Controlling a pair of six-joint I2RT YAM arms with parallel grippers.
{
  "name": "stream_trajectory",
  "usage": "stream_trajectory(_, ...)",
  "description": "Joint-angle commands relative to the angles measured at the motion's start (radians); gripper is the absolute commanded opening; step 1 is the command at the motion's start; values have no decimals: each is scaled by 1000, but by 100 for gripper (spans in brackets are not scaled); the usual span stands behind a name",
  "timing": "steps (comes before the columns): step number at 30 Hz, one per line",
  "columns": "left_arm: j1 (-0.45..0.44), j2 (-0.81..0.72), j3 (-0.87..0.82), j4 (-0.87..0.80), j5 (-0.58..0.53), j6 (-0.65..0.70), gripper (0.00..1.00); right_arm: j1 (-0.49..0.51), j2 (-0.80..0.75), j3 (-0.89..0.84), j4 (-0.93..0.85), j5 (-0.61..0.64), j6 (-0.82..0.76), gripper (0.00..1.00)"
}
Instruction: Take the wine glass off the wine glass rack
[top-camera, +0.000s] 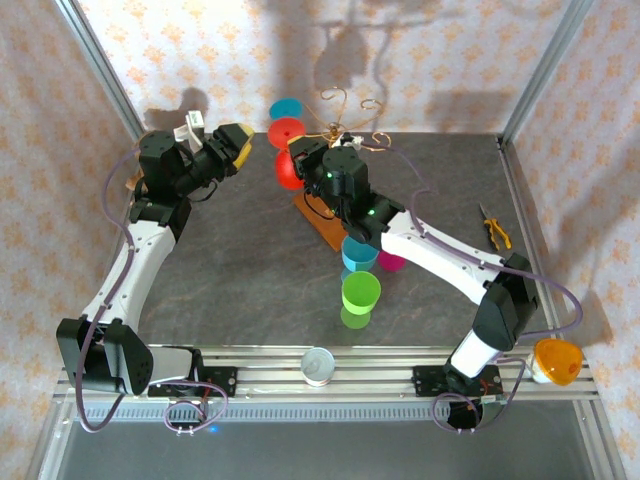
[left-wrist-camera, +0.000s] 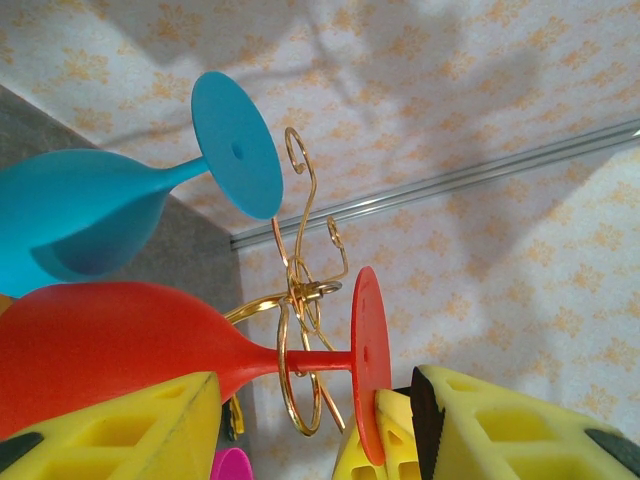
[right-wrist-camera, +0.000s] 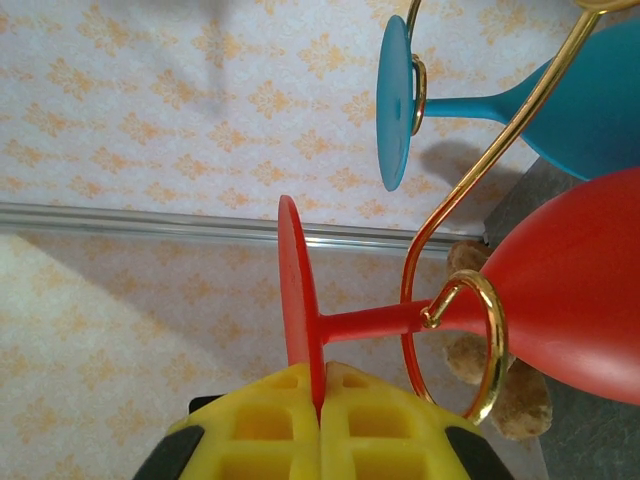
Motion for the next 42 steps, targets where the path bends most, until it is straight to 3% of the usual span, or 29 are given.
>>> stream_trajectory(1,6,-19,-3,53,23,-4,52,-11,2,13,23,26,33,0)
stream_trajectory(21,8,-22,-6,82,26,-22,52,-11,15,148,-196,80,57,0)
stream_trajectory(42,8,-26,-19,85,23,-23,52,-8,-29,103,-205,114,92,0)
